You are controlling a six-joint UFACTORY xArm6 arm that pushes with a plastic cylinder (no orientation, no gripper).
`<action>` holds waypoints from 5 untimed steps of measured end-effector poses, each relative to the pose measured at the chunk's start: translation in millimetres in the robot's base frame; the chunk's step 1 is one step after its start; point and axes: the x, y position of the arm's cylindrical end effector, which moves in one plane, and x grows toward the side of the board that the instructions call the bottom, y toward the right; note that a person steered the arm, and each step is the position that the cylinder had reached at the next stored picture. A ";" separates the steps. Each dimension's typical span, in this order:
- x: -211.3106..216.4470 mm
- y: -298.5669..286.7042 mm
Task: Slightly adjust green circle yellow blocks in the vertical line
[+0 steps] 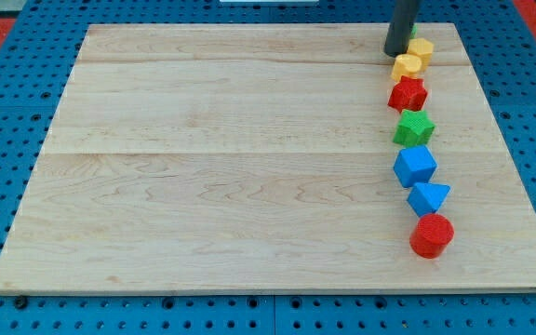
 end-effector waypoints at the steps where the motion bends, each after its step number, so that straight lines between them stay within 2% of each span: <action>1: -26.0 -13.2; 2: -58.8 -33.4; 3: -62.0 -52.0; 4: -63.5 -43.8; 5: -62.3 -7.7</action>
